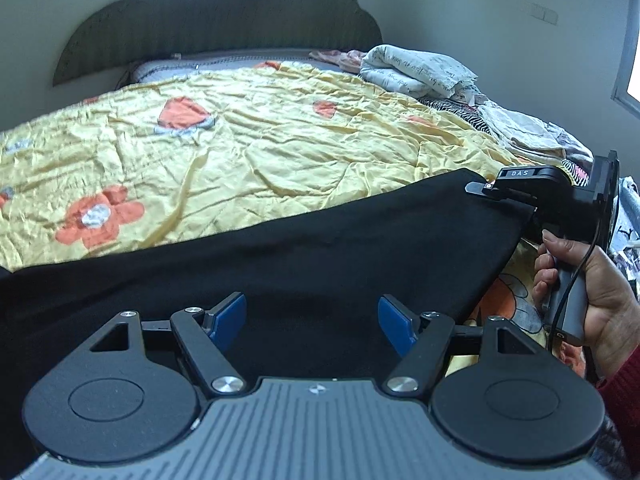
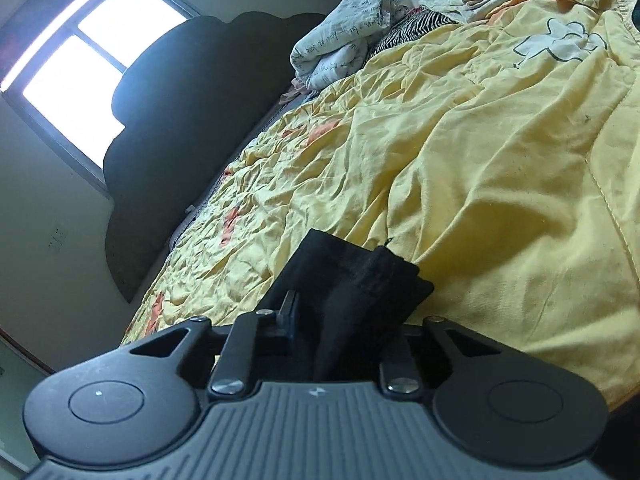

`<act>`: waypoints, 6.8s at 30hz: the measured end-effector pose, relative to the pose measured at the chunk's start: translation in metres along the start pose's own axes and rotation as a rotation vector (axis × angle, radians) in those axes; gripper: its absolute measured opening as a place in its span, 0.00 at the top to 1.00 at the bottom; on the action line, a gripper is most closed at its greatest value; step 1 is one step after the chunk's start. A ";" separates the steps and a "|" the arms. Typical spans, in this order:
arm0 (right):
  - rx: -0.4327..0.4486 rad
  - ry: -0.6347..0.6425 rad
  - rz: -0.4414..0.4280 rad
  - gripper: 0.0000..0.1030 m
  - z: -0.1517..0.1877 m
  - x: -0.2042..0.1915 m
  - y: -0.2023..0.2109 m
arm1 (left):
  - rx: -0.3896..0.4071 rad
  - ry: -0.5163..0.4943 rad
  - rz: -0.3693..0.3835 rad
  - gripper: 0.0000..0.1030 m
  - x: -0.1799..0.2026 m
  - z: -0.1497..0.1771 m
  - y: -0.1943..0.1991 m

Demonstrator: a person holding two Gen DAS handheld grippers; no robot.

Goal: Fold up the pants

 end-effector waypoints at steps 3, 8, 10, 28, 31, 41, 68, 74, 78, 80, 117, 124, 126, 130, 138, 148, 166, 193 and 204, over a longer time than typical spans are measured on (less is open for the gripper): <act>0.007 0.029 -0.008 0.86 -0.001 -0.004 0.000 | -0.031 0.081 0.004 0.27 -0.011 0.000 -0.004; 0.037 0.121 -0.031 0.86 -0.004 -0.019 0.003 | -0.071 0.249 -0.035 0.27 -0.037 -0.004 -0.008; 0.050 0.192 -0.049 0.87 -0.004 -0.030 0.005 | -0.089 0.299 -0.022 0.27 -0.045 -0.005 -0.009; 0.053 0.616 -0.227 0.87 0.042 -0.115 0.028 | -0.173 0.655 0.230 0.24 -0.027 -0.029 -0.051; 0.052 0.722 -0.235 0.89 0.050 -0.122 0.033 | -0.187 0.689 0.254 0.24 -0.020 -0.034 -0.066; 0.080 1.117 -0.297 0.90 0.099 -0.146 0.072 | -0.253 0.887 0.316 0.24 -0.019 -0.036 -0.113; 0.076 1.401 -0.399 0.94 0.146 -0.160 0.104 | -0.213 0.879 0.310 0.95 -0.024 -0.028 -0.116; 0.072 1.391 -0.414 0.94 0.148 -0.162 0.109 | -0.188 0.839 0.304 0.95 -0.030 -0.031 -0.104; 0.057 1.360 -0.446 0.94 0.150 -0.168 0.113 | -0.143 0.776 0.280 0.95 -0.038 -0.037 -0.087; 0.043 1.331 -0.467 0.94 0.152 -0.173 0.116 | -0.122 0.741 0.267 0.95 -0.043 -0.039 -0.079; -0.111 1.070 -0.684 0.93 0.199 -0.218 0.116 | 0.000 0.329 -0.021 0.95 -0.096 -0.037 -0.004; -0.134 1.056 -0.710 0.93 0.204 -0.221 0.114 | -0.002 0.322 -0.049 0.95 -0.112 -0.033 0.004; -0.143 1.049 -0.718 0.93 0.203 -0.219 0.112 | -0.004 0.317 -0.059 0.95 -0.115 -0.032 0.006; -0.158 1.040 -0.732 0.93 0.197 -0.220 0.105 | -0.005 0.302 -0.076 0.95 -0.120 -0.030 0.011; -0.183 1.026 -0.752 0.93 0.189 -0.217 0.101 | -0.001 0.282 -0.101 0.95 -0.128 -0.025 0.020; -0.211 1.027 -0.797 0.93 0.186 -0.223 0.097 | 0.001 0.269 -0.142 0.95 -0.149 -0.019 0.035; -0.236 1.031 -0.837 0.93 0.170 -0.218 0.091 | 0.004 0.280 -0.183 0.95 -0.172 -0.013 0.045; -0.303 1.038 -0.835 0.91 0.157 -0.230 0.099 | -0.035 0.349 -0.193 0.95 -0.201 0.008 0.042; -0.320 1.026 -0.804 0.89 0.134 -0.241 0.117 | -0.006 0.384 -0.203 0.76 -0.212 0.006 0.048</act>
Point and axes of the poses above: each gripper's, at about its wrist camera, not at the fingertips, and y roughly against the way its jaws point, x to its right, z to its underside, the point moved 4 cm from there along -y, roughly the way its jaws point, and after that the axes turned 15 degrees about x, right-handed, at the moved point
